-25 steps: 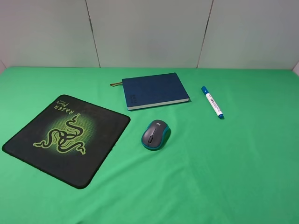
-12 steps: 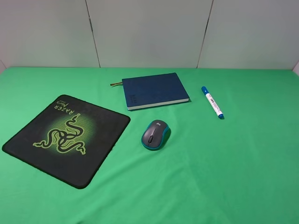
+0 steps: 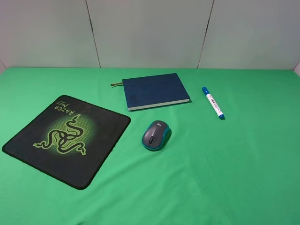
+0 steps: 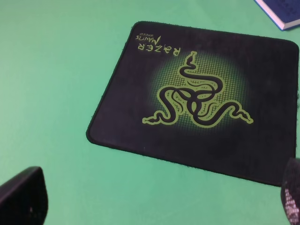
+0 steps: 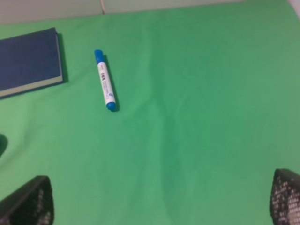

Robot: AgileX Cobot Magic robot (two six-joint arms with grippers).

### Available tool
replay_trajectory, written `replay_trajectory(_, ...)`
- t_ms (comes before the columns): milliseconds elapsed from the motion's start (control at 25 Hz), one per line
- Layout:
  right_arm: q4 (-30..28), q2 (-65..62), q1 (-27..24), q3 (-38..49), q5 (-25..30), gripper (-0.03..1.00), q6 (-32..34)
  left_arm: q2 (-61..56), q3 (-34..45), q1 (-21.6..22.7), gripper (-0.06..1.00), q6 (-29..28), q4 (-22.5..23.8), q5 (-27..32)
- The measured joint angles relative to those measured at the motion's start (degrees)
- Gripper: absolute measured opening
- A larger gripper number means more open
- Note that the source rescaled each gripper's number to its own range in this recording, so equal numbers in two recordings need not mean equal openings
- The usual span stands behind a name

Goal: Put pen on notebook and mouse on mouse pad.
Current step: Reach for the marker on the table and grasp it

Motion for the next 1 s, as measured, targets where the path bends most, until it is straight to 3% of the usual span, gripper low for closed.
replay_trajectory(240, -1.69, 16.26, 0.0, -8.44, -3.37, 1.0, 0.03, 0.0, 0.0, 0.0, 1.0, 0.0, 0.0, 0.0)
replay_trajectory(480, -1.69, 31.54, 0.0, -16.1, -7.06, 1.0, -4.39, 0.0, 0.0, 0.0, 1.0, 0.0, 0.0, 0.0)
replay_trajectory(800, -1.69, 48.87, 0.1, -25.43, -7.69, 1.0, -9.36, 0.0, 0.0, 0.0, 1.0, 0.0, 0.0, 0.0)
replay_trajectory(1000, -2.12, 58.95, 4.57, -31.01, -7.8, 1.0, -12.19, 0.0, 0.0, 0.0, 1.0, 0.0, 0.0, 0.0)
